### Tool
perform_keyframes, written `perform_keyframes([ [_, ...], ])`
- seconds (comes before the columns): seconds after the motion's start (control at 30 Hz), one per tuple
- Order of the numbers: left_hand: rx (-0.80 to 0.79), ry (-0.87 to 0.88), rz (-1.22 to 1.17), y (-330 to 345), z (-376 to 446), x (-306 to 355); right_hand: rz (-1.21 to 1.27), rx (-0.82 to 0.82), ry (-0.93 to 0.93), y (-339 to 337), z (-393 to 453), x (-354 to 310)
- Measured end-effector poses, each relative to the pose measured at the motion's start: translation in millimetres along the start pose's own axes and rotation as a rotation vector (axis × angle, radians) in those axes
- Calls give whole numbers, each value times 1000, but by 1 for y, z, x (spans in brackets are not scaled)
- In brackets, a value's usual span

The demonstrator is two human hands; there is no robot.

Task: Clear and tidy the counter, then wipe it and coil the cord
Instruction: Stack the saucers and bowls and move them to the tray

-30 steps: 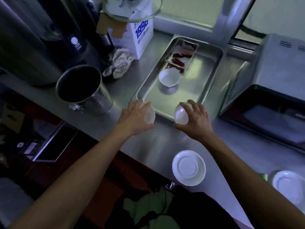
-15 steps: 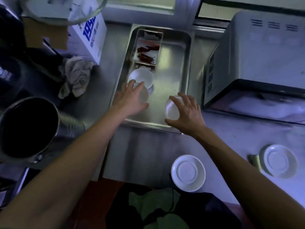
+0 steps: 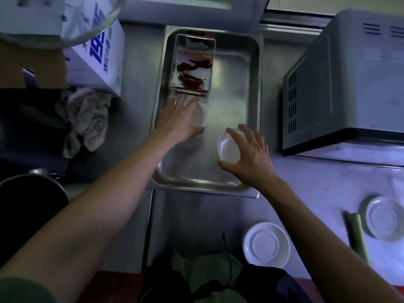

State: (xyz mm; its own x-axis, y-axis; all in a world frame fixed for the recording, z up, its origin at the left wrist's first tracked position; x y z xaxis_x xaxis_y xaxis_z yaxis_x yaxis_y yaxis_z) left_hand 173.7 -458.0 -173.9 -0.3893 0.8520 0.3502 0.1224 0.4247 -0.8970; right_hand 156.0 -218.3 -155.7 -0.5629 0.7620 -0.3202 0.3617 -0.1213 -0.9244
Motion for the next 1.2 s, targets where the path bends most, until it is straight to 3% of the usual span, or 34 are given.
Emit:
perform_keyframes([
  [0.73, -136, 12, 29, 27, 10, -12, 65, -32, 44, 9, 42, 11],
  [0.97, 3, 19, 82, 15, -30, -33, 57, -1, -41, 2, 78, -20],
  [1.13, 161, -10, -47, 6, -65, -45, 3, 11, -132, 10, 110, -66],
  [1.2, 148, -90, -86, 8, -76, -54, -30, -17, -156, 20, 118, -80],
])
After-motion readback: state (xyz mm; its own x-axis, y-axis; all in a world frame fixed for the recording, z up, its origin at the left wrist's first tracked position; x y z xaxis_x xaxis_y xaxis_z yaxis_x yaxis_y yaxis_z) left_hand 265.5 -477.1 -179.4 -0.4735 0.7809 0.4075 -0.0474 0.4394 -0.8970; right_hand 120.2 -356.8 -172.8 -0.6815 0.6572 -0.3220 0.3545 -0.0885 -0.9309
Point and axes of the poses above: each hand's wrist, its own z-axis towards the middle knuckle, its own y-axis out of the palm, x = y × z, the point moved 2 cm from there along z, towards the middle knuckle, and after that the axes turned 6 degrees about -z, right-handed, at the moved point
